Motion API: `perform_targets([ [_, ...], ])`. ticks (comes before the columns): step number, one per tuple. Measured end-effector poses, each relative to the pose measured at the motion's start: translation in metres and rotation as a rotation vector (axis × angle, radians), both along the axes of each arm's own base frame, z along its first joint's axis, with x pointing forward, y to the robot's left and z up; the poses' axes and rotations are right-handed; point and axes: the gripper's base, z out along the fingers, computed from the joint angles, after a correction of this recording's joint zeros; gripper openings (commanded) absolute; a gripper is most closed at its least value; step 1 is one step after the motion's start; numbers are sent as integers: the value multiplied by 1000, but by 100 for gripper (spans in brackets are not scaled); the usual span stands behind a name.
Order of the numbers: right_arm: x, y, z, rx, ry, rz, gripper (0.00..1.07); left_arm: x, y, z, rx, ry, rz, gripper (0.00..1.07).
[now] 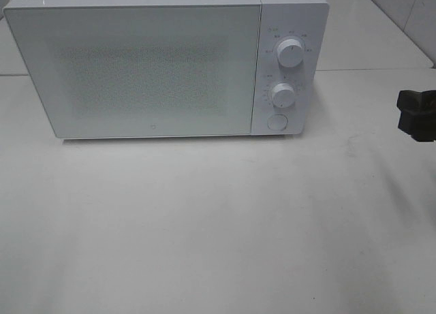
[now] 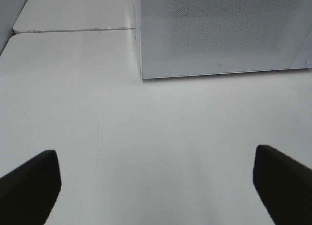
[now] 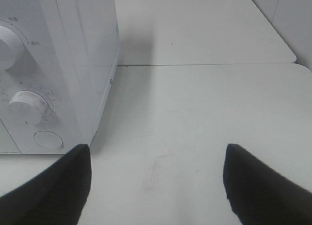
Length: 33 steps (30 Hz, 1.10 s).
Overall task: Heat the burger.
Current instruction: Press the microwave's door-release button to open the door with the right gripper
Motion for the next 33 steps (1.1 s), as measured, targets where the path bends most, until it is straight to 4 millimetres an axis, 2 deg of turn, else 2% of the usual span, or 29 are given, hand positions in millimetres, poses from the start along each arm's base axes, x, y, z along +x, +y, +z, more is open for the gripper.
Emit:
perform_targets([
  [7,7,3,-17,26,19,-33,72,0,0,0,0,0,0,101],
  [12,13,27,-30,-16,-12,17,72,0,0,0,0,0,0,101],
  [13,13,27,-30,-16,-12,17,72,0,0,0,0,0,0,101],
  [14,14,36,-35,-31,-17,23,72,0,0,0,0,0,0,101],
  [19,12,55,-50,-51,-35,-4,72,0,0,0,0,0,0,101],
  [23,10,61,-54,-51,-27,-15,72,0,0,0,0,0,0,101],
  [25,11,77,-58,-46,-22,-12,72,0,0,0,0,0,0,101],
  [33,20,108,-60,-59,-34,35,72,0,0,0,0,0,0,101],
])
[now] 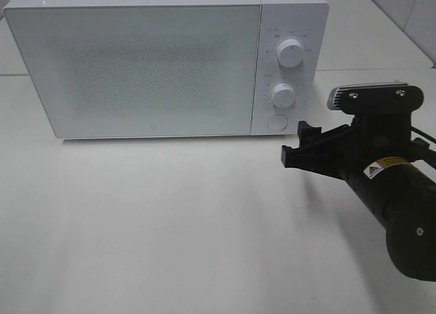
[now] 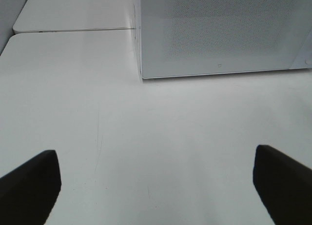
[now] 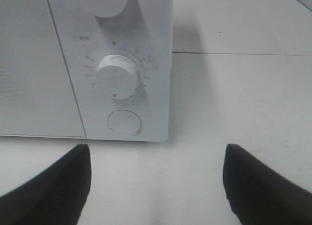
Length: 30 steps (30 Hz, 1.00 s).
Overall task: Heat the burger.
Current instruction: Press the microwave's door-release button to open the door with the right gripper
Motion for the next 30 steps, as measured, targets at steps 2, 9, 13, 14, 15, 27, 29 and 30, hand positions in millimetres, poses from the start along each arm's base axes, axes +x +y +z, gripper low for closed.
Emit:
perform_targets([
  [2,2,7,-1,3,-3,14,72,0,0,0,0,0,0,101],
  [9,4,13,-5,10,23,25,66,0,0,0,0,0,0,101],
  [13,4,13,-5,56,25,9,59,0,0,0,0,0,0,101],
  [14,4,13,-5,113,28,-11,54,0,0,0,0,0,0,101],
  [15,4,13,-5,113,28,-11,54,0,0,0,0,0,0,101],
  [27,4,14,-5,859,58,-277,19,0,0,0,0,0,0,101],
  [29,4,14,-5,1021,64,-335,16,0,0,0,0,0,0,101],
  [30,4,14,-5,1021,64,-335,16,0,0,0,0,0,0,101],
])
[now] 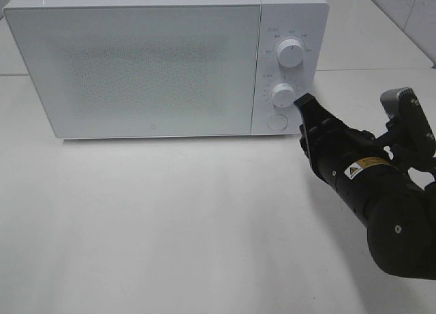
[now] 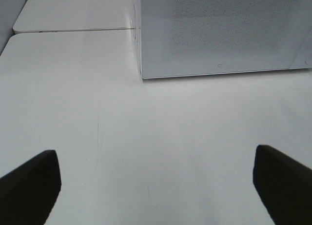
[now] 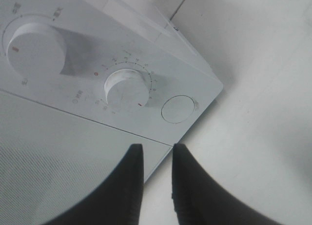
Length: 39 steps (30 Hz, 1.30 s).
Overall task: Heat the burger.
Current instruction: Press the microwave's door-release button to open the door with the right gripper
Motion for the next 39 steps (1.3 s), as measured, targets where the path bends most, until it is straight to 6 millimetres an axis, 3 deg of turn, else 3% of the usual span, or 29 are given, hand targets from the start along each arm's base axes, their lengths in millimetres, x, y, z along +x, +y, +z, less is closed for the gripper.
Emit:
perform_targets([
  [5,0,0,0,240,14,-88,0,0,0,0,0,0,0,101],
  [11,-1,-1,-3,395,55,-168,0,0,0,0,0,0,0,101],
  [23,2,0,-11,425,88,-222,0,0,0,0,0,0,0,101],
  [39,35,16,-31,479,111,-290,0,0,0,0,0,0,0,101],
])
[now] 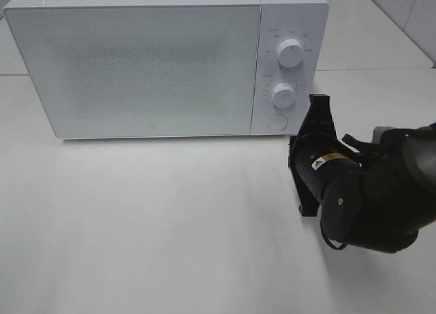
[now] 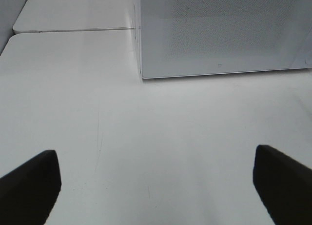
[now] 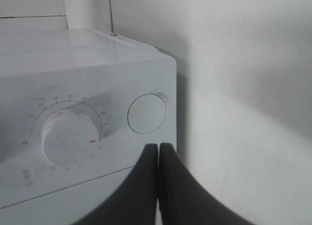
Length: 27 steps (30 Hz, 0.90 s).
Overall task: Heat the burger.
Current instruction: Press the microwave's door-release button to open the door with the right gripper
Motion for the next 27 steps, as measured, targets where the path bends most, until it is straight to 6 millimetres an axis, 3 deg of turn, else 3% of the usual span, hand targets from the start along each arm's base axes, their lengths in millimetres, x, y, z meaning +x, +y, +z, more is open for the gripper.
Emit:
perform_targets([
  [9,25,3,-7,15,-1,-38,0,0,0,0,0,0,0,101],
  [27,53,13,-16,22,-19,-48,0,0,0,0,0,0,0,101],
])
